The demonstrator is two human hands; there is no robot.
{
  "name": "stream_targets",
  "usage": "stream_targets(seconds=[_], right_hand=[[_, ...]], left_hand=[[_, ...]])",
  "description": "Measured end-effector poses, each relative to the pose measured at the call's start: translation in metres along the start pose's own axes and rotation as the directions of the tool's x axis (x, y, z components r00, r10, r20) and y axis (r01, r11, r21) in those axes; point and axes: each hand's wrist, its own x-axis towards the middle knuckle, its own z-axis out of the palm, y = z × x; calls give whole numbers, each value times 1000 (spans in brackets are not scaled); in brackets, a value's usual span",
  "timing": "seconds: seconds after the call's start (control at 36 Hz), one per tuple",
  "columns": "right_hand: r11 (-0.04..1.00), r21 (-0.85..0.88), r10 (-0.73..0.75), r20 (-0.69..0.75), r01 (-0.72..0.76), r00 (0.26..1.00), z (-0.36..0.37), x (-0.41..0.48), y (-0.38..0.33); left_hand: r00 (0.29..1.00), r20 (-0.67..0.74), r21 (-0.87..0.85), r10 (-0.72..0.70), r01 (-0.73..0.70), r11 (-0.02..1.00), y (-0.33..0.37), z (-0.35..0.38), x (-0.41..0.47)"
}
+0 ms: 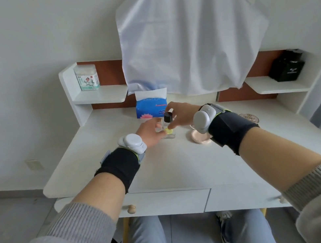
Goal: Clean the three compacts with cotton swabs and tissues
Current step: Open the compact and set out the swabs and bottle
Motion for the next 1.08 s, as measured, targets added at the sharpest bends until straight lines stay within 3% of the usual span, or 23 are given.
stream_targets(seconds=[0.11, 0.22, 0.33, 0.47, 0.67, 0.81, 1.08], right_hand=[[997, 68, -42, 10, 41, 999, -4, 12, -16], [986, 129, -87, -153, 107, 984, -6, 30, -39], [985, 96, -116, -251, 144, 961, 0, 57, -67], [973, 70, -180, -358, 218, 916, 5, 96, -104], [934, 74, -279, -463, 350, 841, 13, 154, -161], [930, 82, -264, -530, 359, 806, 20, 184, -183], [888, 226, -189, -617, 401, 764, 22, 202, -194]], left_hand=[[999, 21, -63, -50, 51, 997, -12, -1, -2], [997, 28, -91, -66, 69, 994, -27, -13, -4], [988, -55, -122, -145, 137, 983, -58, -27, -12], [961, -210, -39, -181, 177, 983, -95, -45, -21], [938, -303, 78, -168, 200, 977, -119, -55, -14], [924, -360, 154, -130, 196, 969, -123, -53, -6], [900, -400, 85, -171, 223, 971, -132, -54, 6]])
